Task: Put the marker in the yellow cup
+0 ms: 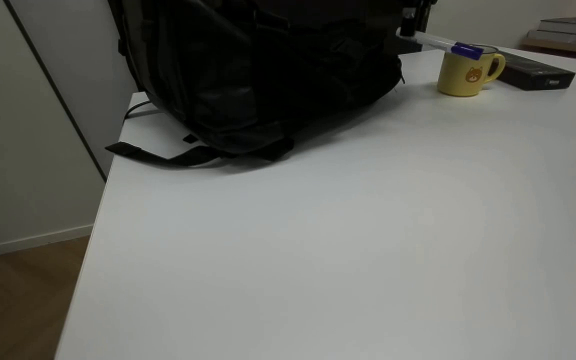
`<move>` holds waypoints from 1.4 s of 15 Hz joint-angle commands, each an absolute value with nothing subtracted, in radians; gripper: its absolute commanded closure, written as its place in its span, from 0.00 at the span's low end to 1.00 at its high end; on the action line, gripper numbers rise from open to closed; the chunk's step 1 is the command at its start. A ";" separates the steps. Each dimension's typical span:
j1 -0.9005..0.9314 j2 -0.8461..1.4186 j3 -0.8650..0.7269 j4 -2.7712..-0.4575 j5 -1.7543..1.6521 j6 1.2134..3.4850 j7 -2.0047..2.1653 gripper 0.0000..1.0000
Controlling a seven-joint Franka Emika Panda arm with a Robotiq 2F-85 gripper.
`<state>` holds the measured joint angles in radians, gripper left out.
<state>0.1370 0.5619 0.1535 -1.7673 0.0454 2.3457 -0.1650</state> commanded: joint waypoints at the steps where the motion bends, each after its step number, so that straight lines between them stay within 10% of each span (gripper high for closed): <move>1: 0.045 0.550 0.181 -1.741 0.166 2.317 -0.205 0.96; 21: 0.386 0.537 -0.382 -2.036 0.066 3.133 0.181 0.96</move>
